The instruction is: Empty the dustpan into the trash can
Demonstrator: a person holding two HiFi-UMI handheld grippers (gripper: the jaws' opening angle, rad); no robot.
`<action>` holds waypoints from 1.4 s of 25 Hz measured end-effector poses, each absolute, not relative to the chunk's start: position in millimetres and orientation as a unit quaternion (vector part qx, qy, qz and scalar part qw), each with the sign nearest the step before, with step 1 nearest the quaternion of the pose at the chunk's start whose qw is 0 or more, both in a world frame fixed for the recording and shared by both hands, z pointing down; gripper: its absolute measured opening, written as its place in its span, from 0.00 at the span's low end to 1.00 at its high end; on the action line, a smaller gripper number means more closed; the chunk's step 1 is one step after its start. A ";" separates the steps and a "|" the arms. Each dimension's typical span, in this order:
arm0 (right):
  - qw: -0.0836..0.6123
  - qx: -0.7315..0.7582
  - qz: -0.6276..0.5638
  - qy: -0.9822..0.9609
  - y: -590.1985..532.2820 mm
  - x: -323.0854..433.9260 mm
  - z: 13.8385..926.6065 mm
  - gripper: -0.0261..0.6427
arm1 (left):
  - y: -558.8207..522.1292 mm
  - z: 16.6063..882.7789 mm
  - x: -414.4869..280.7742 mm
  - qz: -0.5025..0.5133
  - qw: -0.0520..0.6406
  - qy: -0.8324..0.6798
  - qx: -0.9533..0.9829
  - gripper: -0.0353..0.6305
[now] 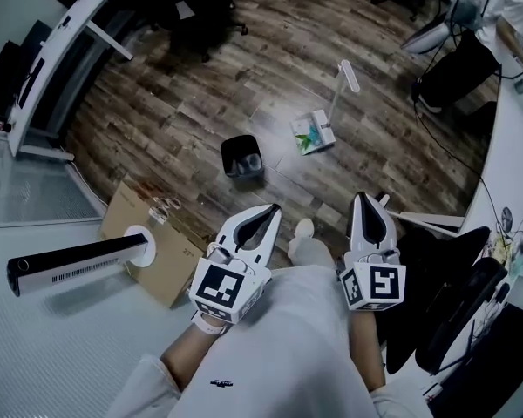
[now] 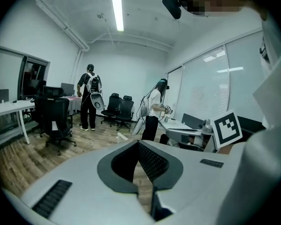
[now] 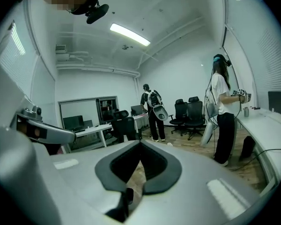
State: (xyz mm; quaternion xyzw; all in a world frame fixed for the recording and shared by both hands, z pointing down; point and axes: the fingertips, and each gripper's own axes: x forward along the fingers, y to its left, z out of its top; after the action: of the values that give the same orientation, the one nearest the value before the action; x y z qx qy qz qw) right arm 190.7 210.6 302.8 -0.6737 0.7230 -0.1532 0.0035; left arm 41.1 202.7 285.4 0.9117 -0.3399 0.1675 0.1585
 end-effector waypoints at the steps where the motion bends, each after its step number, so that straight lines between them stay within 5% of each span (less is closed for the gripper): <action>1: 0.007 -0.675 -0.159 0.720 203.1 199.1 306.3 0.06 | 195.1 286.0 49.9 0.170 0.158 -0.339 0.912 0.06; 14: 0.006 -0.664 -0.172 0.728 142.3 230.5 321.2 0.06 | 136.1 297.8 98.6 0.182 0.167 -0.337 0.908 0.06; 35: -0.048 -0.696 -0.173 0.695 54.1 209.8 318.6 0.06 | 35.1 314.3 63.6 0.167 0.191 -0.308 0.917 0.06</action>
State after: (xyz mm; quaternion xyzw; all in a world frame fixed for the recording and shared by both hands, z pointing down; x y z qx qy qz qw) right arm 209.8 54.1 318.6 -0.6962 0.6949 -0.1734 -0.0480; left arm 63.6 35.1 314.3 0.9168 -0.3084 0.1673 0.1906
